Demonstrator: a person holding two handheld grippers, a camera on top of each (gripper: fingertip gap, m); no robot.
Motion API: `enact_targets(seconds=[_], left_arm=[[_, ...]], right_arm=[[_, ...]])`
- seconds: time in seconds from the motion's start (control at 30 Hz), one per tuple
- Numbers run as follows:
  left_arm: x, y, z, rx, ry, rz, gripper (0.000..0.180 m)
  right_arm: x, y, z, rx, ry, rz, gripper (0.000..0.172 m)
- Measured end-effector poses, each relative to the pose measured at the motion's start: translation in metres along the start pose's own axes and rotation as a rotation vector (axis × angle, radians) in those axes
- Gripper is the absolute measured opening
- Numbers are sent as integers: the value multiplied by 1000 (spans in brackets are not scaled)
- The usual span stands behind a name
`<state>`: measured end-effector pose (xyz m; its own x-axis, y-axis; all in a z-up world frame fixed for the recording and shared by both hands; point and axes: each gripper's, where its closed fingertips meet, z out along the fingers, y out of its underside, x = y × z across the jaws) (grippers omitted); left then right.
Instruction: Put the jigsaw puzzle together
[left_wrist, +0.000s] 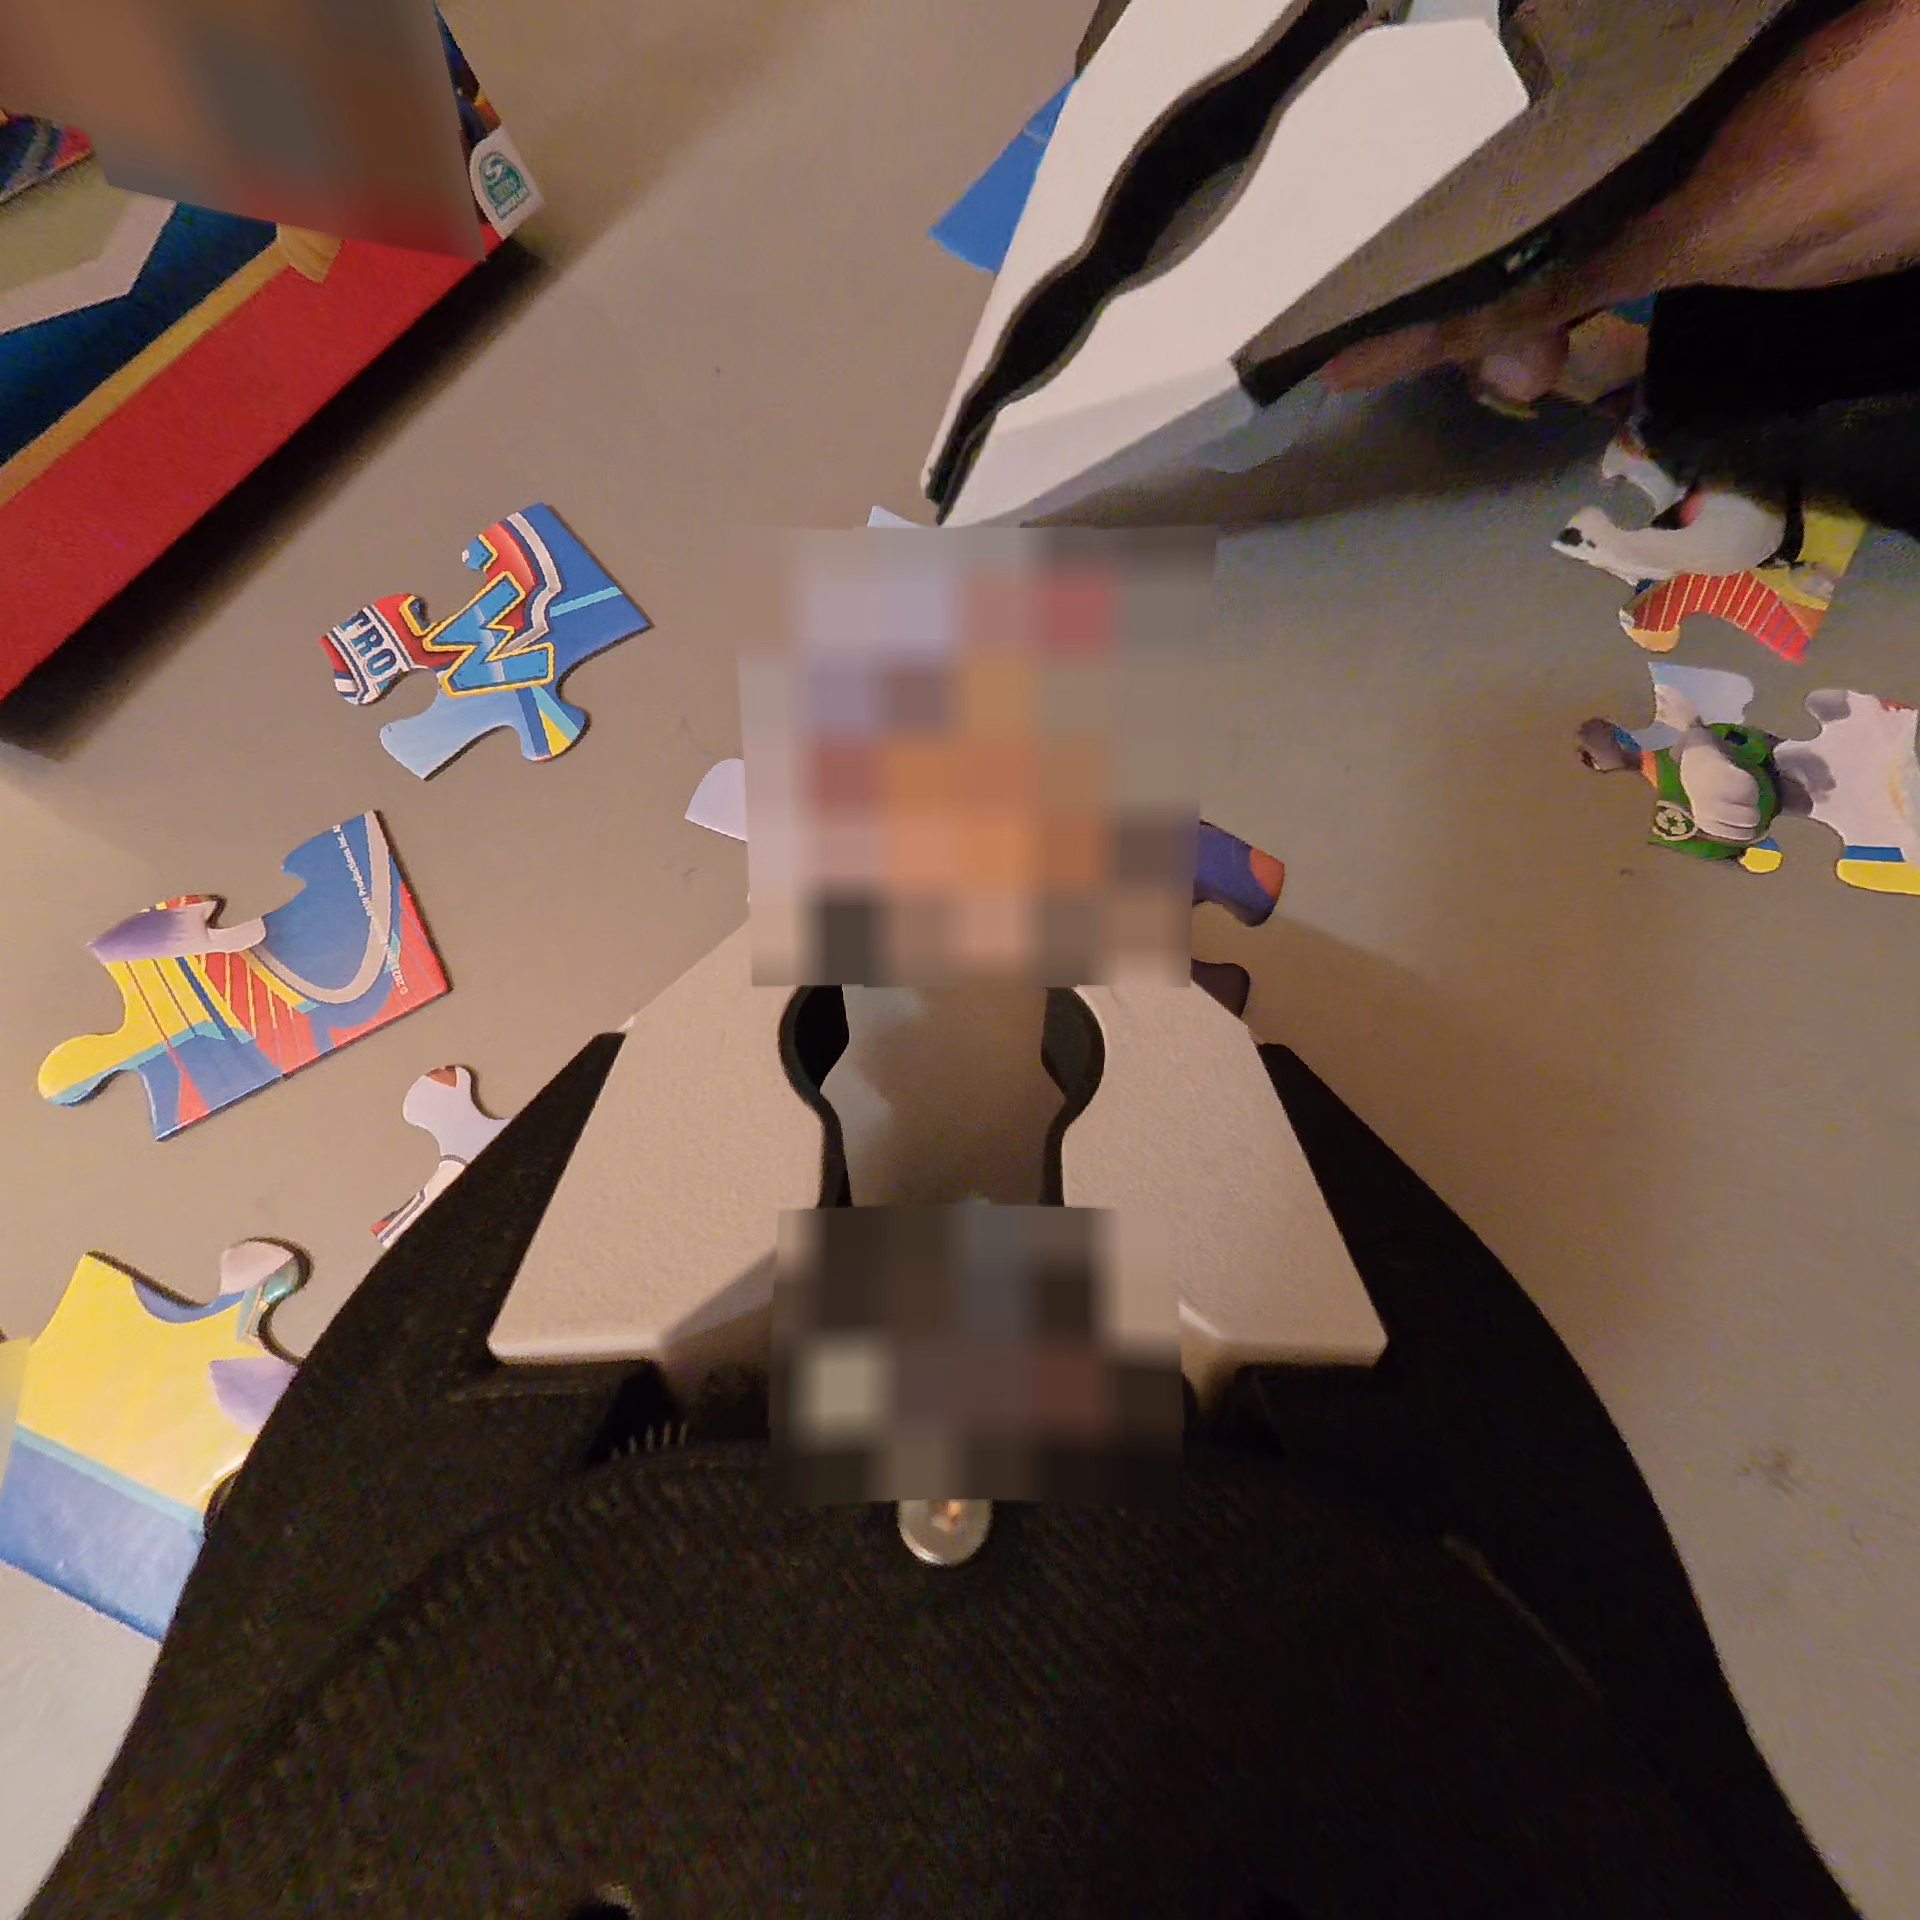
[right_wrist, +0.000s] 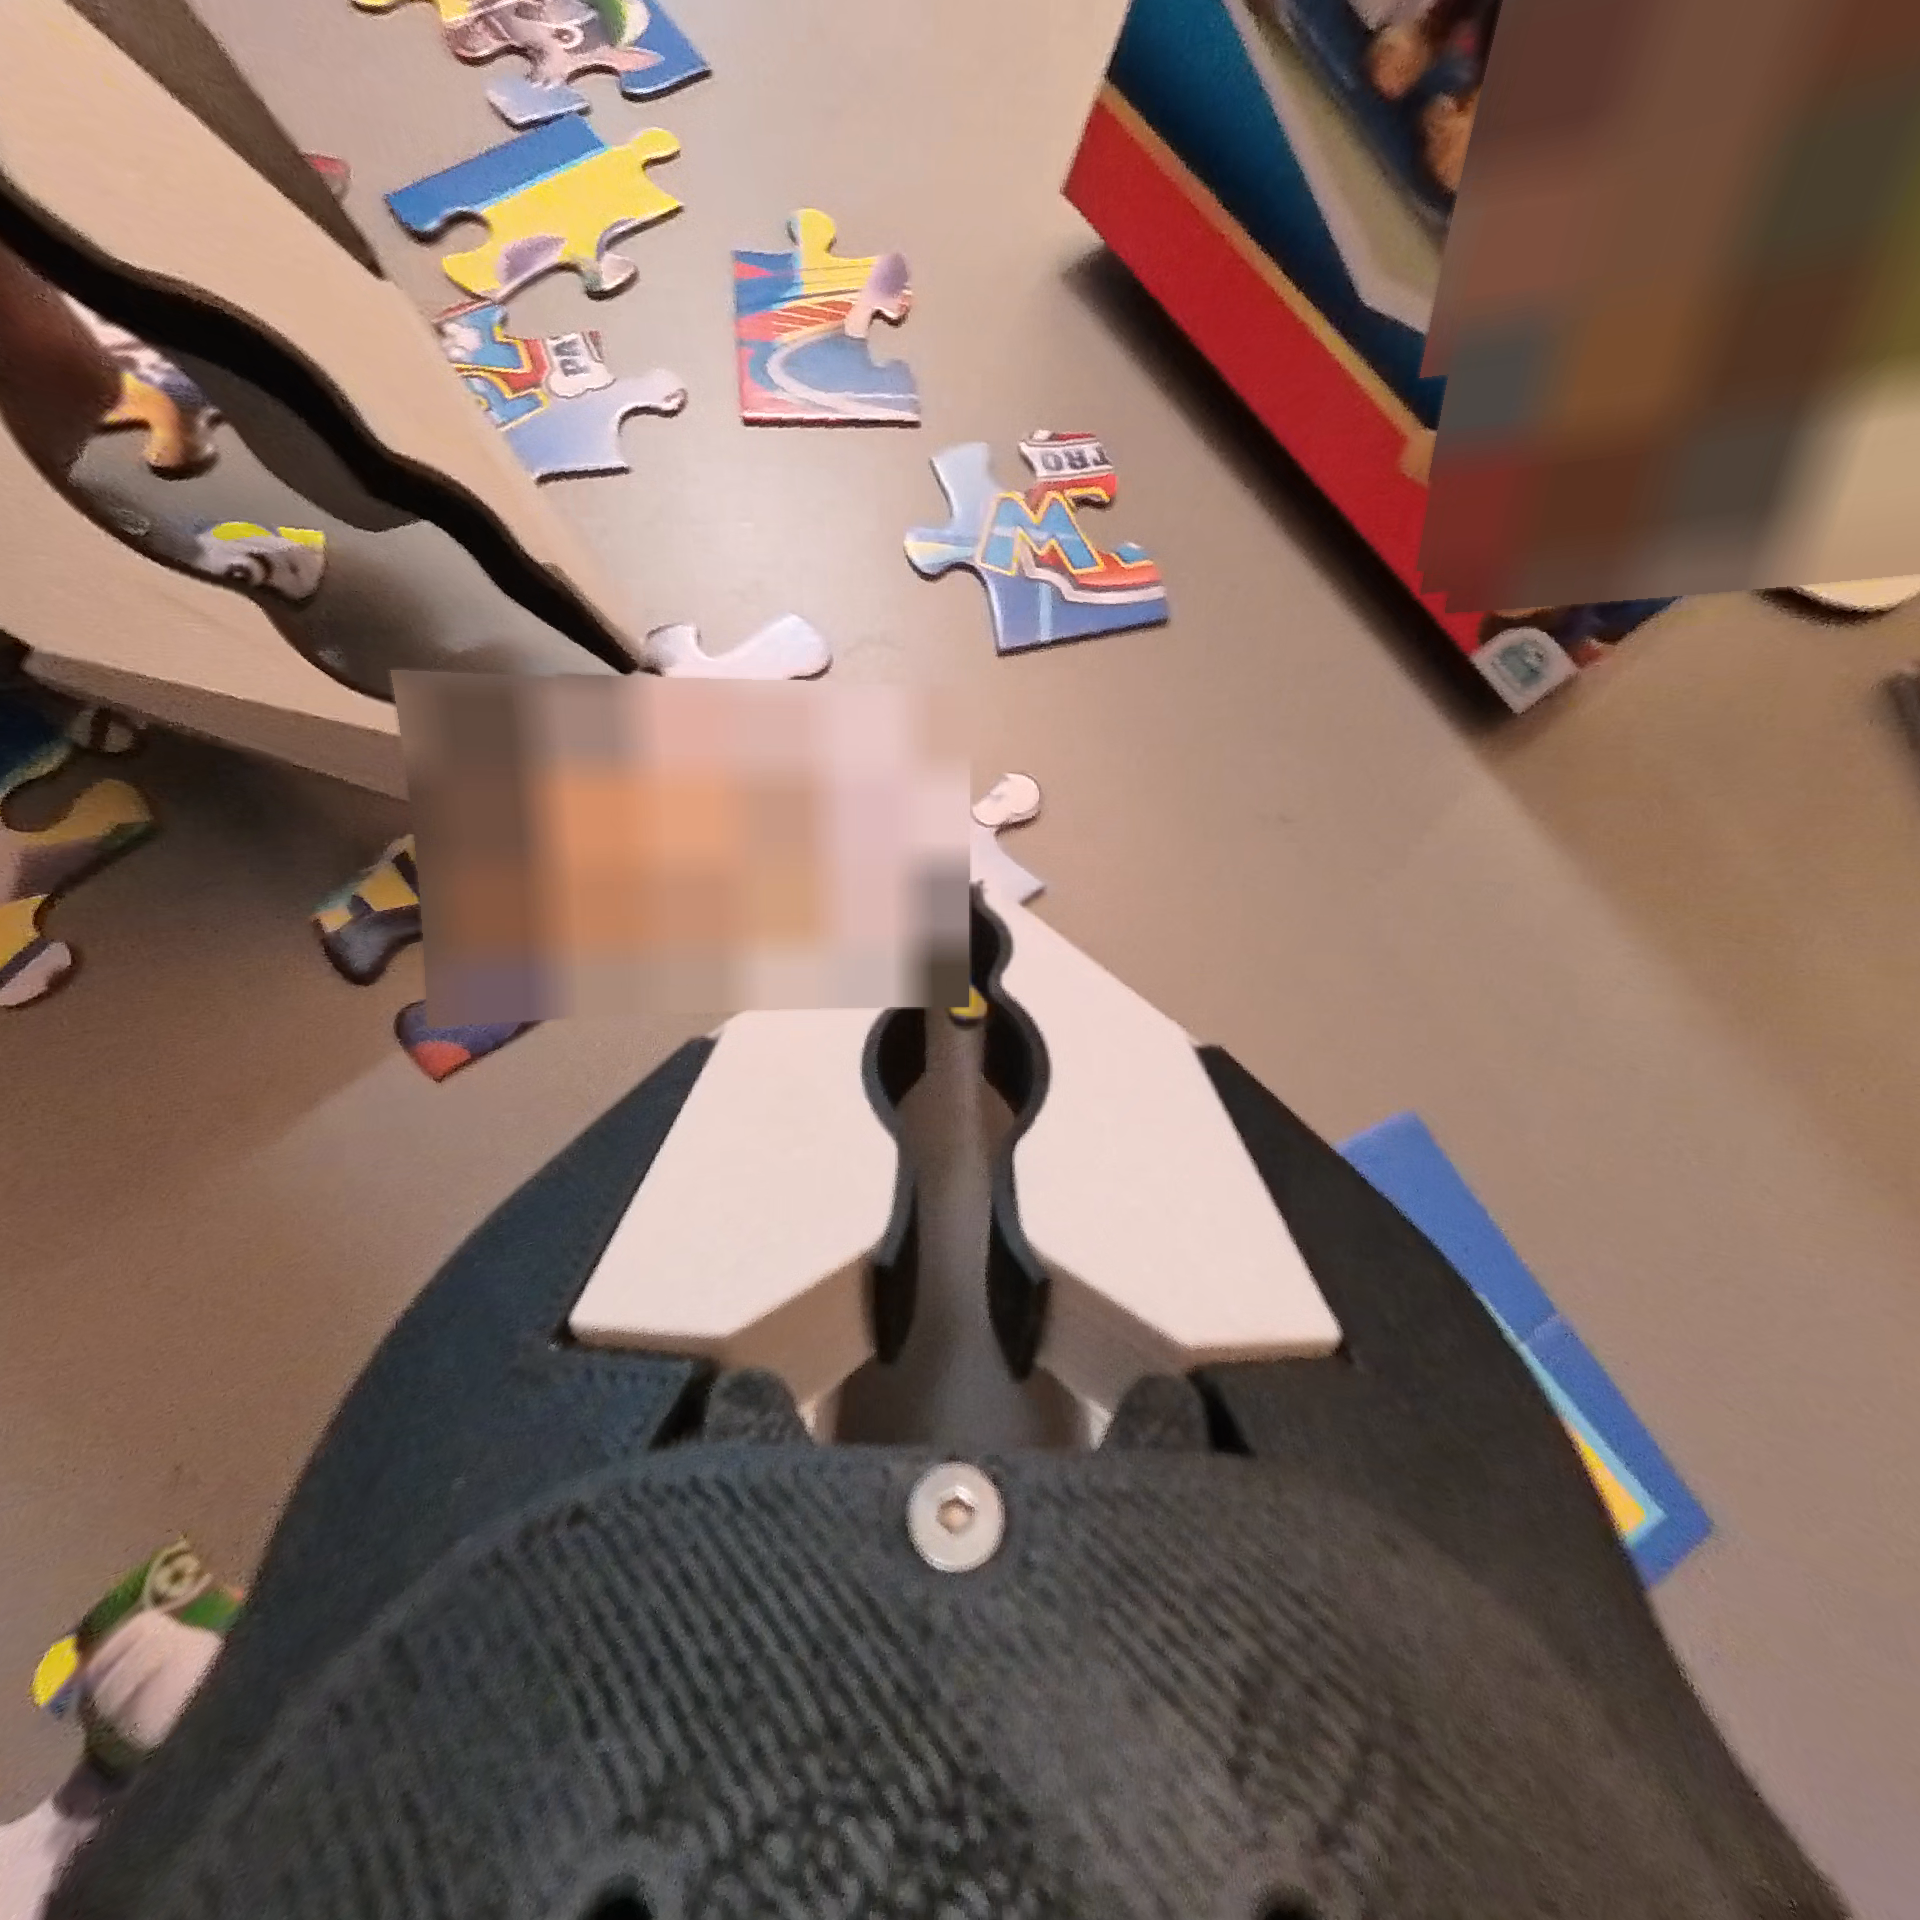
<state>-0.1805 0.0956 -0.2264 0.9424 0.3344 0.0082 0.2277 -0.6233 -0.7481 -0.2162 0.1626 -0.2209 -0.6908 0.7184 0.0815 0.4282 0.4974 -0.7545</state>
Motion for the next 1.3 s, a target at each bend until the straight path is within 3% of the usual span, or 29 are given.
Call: enact_targets(seconds=[0.2, 0.33, 0.67, 0.87, 1.0, 1.3], left_arm=[[0, 0, 0, 0, 1, 1, 32], [-1, 0, 0, 2, 0, 2, 32], [-3, 0, 1, 5, 5, -7, 32], [-3, 0, 2, -2, 2, -11, 32], [-6, 5, 4, -28, -18, -22, 25], [-10, 0, -1, 10, -8, -81, 26]], right_arm=[[-1, 10, 1, -52, -23, 26, 8], [-10, 13, 2, -76, -55, 32, 0], [-28, 16, -4, -121, -158, 94, 2], [-11, -13, -5, 53, -64, 98, 2], [-5, 8, 4, -59, -34, 128, 0], [11, 3, -10, -18, 13, 149, 0]])
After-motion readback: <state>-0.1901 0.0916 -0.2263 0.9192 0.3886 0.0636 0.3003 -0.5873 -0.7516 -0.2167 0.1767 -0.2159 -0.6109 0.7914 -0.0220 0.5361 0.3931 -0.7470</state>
